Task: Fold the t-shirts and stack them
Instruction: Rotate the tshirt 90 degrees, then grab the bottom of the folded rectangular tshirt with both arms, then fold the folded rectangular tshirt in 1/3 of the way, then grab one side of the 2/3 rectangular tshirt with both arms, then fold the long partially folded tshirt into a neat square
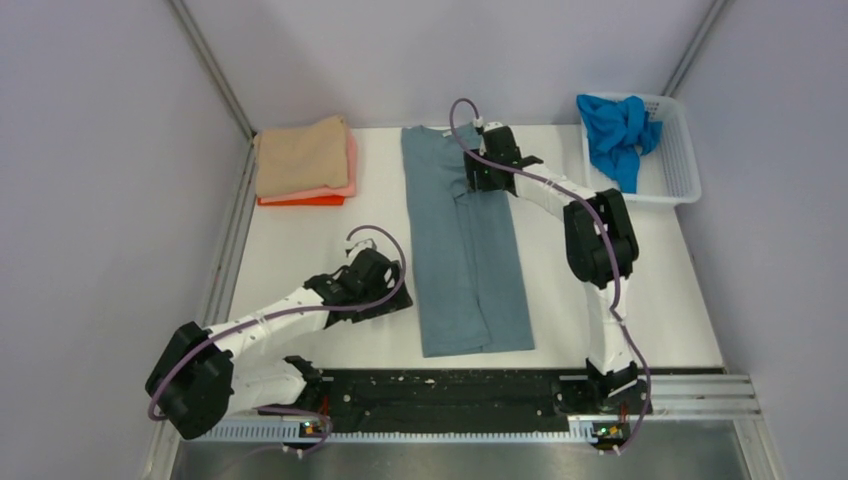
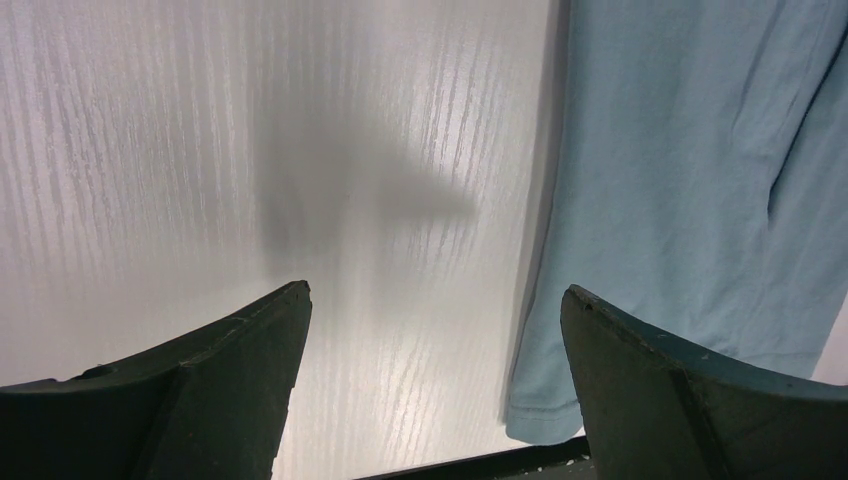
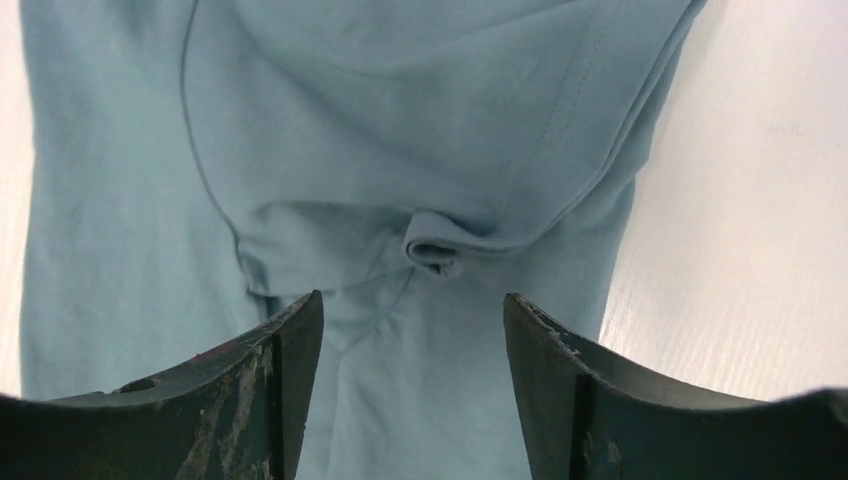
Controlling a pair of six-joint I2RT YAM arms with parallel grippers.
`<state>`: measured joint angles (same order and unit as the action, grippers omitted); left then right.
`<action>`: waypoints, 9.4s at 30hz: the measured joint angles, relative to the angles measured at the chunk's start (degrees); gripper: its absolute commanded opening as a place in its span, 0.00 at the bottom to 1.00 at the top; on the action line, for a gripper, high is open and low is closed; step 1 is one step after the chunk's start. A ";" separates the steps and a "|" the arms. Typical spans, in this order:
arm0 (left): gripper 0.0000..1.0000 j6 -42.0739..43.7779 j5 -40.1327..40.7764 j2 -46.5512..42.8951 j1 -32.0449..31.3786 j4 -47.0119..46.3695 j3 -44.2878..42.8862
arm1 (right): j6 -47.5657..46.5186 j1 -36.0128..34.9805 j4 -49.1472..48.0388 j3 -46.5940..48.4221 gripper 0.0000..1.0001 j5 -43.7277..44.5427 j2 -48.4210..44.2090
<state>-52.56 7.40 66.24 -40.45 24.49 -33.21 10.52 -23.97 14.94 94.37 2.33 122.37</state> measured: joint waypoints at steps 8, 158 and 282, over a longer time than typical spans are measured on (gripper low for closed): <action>0.99 -0.09 -0.70 0.46 0.98 -0.13 0.13 | 1.38 0.24 -0.39 7.61 0.25 1.84 8.00; 0.99 22.10 -6.56 51.76 13.66 6.01 -60.59 | 20.90 10.36 -20.59 -35.63 0.74 -5.86 -24.57; 0.00 19.69 -9.38 45.48 22.53 -1.75 -57.11 | 17.97 11.82 -11.04 -18.71 0.00 -16.46 -20.02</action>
<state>-32.86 -1.98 111.72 -17.91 22.74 -90.32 28.49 -12.14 3.90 75.66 -14.13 102.35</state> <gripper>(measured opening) 0.026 0.009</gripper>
